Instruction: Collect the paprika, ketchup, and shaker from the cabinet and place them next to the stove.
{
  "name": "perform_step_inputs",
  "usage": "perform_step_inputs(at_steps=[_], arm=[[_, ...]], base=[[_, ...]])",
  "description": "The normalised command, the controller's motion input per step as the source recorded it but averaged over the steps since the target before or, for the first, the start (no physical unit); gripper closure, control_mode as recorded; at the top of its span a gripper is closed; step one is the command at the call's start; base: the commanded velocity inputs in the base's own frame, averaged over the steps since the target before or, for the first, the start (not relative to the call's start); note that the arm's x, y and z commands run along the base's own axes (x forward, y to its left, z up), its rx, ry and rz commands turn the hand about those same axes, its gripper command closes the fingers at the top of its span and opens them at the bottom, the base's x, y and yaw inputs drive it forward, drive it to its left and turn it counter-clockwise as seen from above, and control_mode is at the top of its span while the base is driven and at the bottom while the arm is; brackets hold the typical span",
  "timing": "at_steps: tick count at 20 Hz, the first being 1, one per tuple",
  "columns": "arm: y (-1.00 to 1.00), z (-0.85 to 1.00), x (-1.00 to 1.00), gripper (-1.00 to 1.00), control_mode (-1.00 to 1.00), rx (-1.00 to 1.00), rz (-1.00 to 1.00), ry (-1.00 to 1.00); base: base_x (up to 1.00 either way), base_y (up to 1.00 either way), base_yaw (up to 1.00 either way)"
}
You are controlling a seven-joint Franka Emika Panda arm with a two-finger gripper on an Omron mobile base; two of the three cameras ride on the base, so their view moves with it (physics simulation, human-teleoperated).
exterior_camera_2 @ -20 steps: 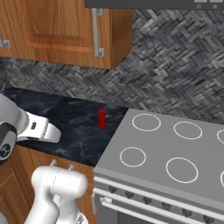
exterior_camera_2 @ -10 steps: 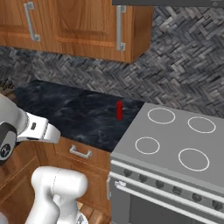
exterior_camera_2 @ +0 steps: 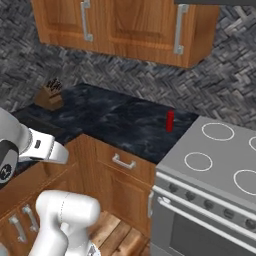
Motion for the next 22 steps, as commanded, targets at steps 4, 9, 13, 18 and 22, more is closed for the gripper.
perform_step_inputs(at_steps=[4,9,13,18,22], arm=[[0.00,0.00,0.00,-1.00,1.00,0.00,0.00,0.00],[0.00,0.00,0.00,-1.00,1.00,0.00,0.00,0.00],[0.00,0.00,0.00,-1.00,1.00,0.00,0.00,0.00],[0.00,0.00,0.00,-1.00,1.00,0.00,0.00,0.00],[0.00,0.00,0.00,-1.00,1.00,0.00,0.00,0.00]], base=[[-0.48,0.31,0.40],[-0.48,0.25,0.41],[-0.48,0.24,0.42],[-0.51,0.24,0.41],[-0.46,0.23,0.41]])
